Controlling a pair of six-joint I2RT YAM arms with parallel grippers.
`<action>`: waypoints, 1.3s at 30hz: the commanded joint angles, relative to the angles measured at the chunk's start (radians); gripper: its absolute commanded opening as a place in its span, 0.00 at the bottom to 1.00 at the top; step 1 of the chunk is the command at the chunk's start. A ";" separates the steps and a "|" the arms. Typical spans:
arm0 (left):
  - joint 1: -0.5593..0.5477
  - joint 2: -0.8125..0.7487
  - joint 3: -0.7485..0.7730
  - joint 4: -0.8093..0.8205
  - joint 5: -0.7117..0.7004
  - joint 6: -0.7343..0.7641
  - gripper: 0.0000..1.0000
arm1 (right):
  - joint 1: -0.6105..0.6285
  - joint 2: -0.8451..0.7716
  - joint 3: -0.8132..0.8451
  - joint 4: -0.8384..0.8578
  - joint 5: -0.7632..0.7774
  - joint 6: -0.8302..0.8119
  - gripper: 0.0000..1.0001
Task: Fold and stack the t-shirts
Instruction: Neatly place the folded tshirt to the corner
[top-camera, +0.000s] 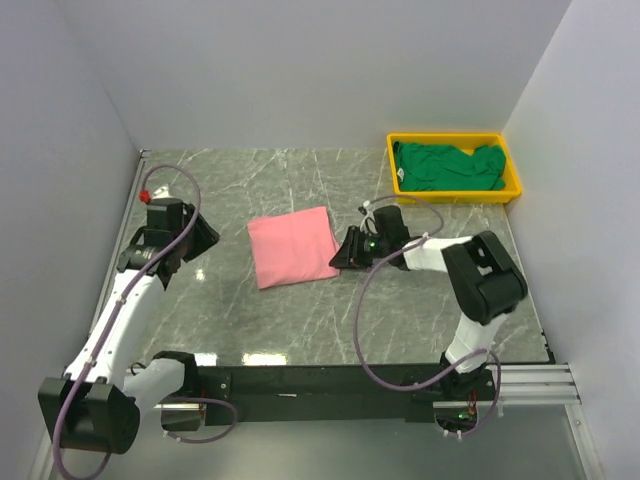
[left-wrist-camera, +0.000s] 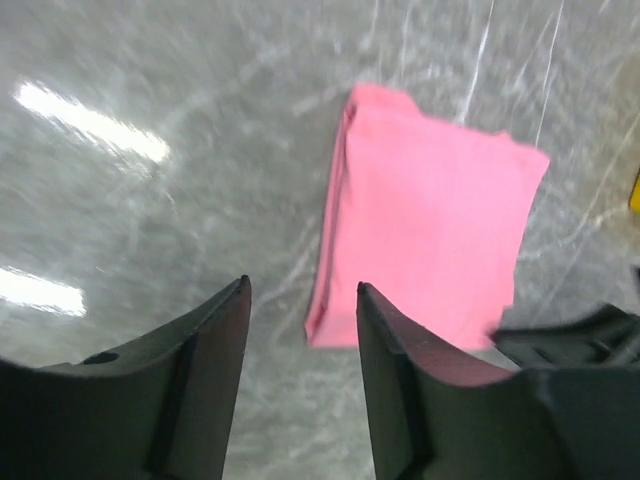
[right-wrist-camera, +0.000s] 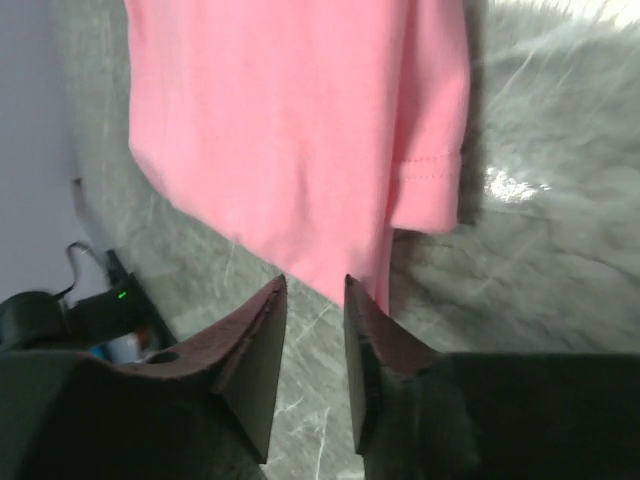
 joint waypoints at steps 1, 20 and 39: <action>0.012 -0.043 0.064 -0.035 -0.128 0.096 0.53 | 0.004 -0.143 0.085 -0.253 0.227 -0.179 0.38; 0.012 -0.108 -0.014 0.056 -0.269 0.187 0.57 | 0.147 0.066 0.484 -0.638 0.628 -0.302 0.63; 0.012 -0.145 -0.023 0.059 -0.244 0.196 0.57 | 0.253 0.203 0.599 -0.761 0.740 -0.331 0.16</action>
